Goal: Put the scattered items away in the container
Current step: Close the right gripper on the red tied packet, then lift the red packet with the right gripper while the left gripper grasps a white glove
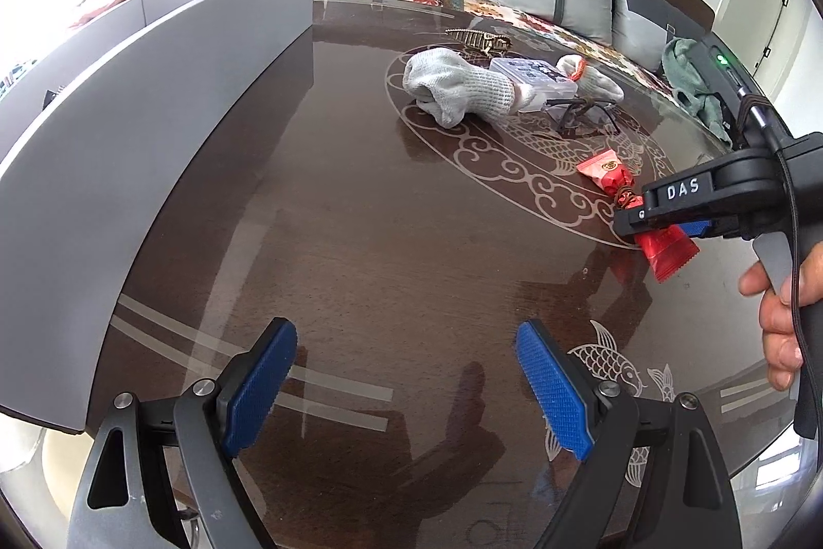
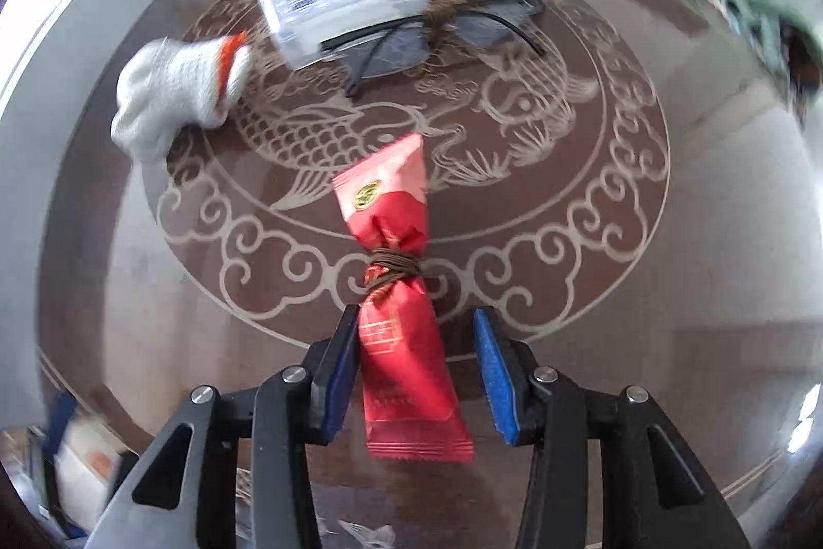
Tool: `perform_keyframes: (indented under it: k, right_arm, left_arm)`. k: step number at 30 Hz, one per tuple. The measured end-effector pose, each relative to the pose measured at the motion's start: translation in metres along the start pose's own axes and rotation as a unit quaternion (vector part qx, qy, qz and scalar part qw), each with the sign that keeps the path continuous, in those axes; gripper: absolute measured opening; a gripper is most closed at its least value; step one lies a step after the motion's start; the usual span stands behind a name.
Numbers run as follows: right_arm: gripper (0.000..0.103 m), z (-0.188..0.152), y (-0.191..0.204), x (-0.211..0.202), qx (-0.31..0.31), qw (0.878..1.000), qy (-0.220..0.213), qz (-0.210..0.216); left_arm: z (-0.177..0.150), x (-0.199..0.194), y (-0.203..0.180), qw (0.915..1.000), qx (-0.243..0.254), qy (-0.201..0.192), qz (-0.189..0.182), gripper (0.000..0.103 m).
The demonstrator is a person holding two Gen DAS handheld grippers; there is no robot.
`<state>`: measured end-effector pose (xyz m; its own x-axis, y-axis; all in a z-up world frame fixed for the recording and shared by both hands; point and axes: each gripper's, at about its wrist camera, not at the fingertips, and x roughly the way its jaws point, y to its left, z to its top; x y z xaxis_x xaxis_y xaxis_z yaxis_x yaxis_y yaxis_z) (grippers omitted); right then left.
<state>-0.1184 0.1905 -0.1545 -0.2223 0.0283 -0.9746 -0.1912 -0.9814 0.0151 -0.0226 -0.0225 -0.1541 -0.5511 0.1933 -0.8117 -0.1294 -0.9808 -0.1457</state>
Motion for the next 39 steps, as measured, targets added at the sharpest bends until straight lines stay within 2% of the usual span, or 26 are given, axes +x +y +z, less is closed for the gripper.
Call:
perform_keyframes:
  k: [2, 5, 6, 8, 9, 16, 18, 23, 25, 29, 35, 37, 39]
  right_arm:
    - [0.047, 0.001, -0.003, -0.001, 0.002, 1.000, -0.011, 0.004]
    - [0.047, -0.004, 0.000, -0.002, -0.034, 0.998, -0.046, 0.002]
    - [0.043, -0.005, -0.001, -0.002, -0.040, 0.998, -0.056, 0.003]
    - [0.022, -0.009, -0.005, -0.004, -0.048, 0.996, -0.071, -0.001]
    - [0.020, -0.015, -0.012, -0.005, -0.046, 0.996, -0.079, -0.002]
    - [0.020, -0.053, -0.045, -0.016, -0.006, 0.989, -0.139, 0.040]
    - [0.020, -0.066, -0.051, -0.025, 0.002, 0.986, -0.161, 0.055]
    - [0.020, -0.085, -0.053, -0.046, 0.013, 0.978, -0.187, 0.095]
    - [0.020, -0.095, -0.051, -0.051, 0.013, 0.976, -0.187, 0.106]
    - [0.020, -0.105, -0.055, -0.052, 0.017, 0.975, -0.183, 0.128]
    - [0.020, -0.113, -0.063, -0.054, 0.026, 0.973, -0.177, 0.146]
    - [0.020, -0.114, -0.065, -0.056, 0.028, 0.972, -0.178, 0.150]
    - [0.020, -0.114, -0.066, -0.057, 0.028, 0.972, -0.177, 0.155]
  left_arm:
    - [0.000, 0.001, 0.000, 1.0000, 0.000, 0.002, 0.000, 0.087]
    - [0.000, 0.002, 0.000, 1.0000, -0.001, 0.005, -0.001, 0.087]
    - [0.000, 0.002, 0.000, 1.0000, -0.001, 0.005, -0.001, 0.087]
    - [0.000, 0.002, 0.001, 1.0000, -0.002, 0.004, 0.000, 0.087]
    - [0.000, 0.002, 0.001, 1.0000, -0.001, 0.004, 0.001, 0.087]
    - [0.007, 0.005, -0.003, 0.9995, 0.020, 0.025, -0.007, 0.087]
    - [0.019, 0.006, -0.006, 0.9987, 0.034, 0.030, -0.024, 0.087]
    - [0.079, 0.011, -0.021, 0.9947, 0.090, 0.019, -0.046, 0.087]
    - [0.110, 0.018, -0.029, 0.9905, 0.127, 0.013, -0.052, 0.087]
    - [0.160, 0.048, -0.045, 0.9760, 0.201, 0.048, -0.068, 0.087]
    - [0.183, 0.083, -0.066, 0.9479, 0.308, 0.071, -0.041, 0.087]
    - [0.187, 0.095, -0.066, 0.9470, 0.309, 0.080, -0.032, 0.087]
    - [0.190, 0.106, -0.064, 0.9500, 0.297, 0.091, -0.031, 0.087]
